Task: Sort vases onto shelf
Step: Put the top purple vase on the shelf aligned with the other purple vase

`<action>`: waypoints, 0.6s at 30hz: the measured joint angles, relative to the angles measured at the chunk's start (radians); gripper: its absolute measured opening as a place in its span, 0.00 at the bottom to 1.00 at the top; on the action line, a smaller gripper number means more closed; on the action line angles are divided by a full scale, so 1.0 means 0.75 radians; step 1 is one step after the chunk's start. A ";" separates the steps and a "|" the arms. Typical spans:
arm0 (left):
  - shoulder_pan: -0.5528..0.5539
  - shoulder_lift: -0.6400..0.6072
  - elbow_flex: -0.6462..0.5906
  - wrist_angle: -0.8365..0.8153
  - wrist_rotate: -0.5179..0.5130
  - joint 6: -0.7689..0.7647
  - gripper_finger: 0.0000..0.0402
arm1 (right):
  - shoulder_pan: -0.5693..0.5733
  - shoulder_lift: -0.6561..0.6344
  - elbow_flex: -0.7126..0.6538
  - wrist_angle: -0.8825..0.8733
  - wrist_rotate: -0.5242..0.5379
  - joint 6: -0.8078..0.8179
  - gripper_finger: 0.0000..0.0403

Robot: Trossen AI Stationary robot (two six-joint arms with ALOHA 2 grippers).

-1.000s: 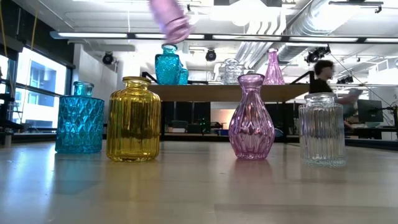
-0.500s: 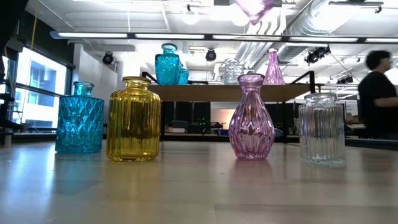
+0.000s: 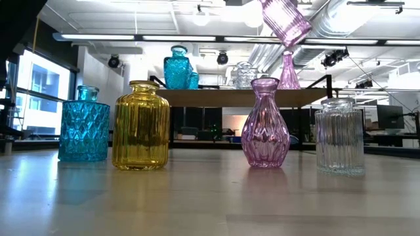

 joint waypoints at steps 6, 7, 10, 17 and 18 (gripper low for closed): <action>0.007 0.017 -0.001 0.016 -0.002 0.033 0.04 | 0.000 0.044 0.000 0.081 0.208 0.000 0.00; 0.013 0.017 -0.001 0.017 -0.002 0.048 0.04 | 0.000 0.057 0.000 0.083 0.230 0.000 0.00; 0.036 0.018 -0.008 0.023 -0.028 0.078 0.04 | -0.010 0.094 0.000 0.086 0.336 0.021 0.00; 0.089 0.018 -0.008 0.023 0.011 0.125 0.04 | -0.154 0.157 0.000 0.102 0.414 0.032 0.00; 0.092 0.018 -0.008 0.024 0.024 0.133 0.04 | -0.178 0.160 -0.001 0.119 0.414 0.010 0.00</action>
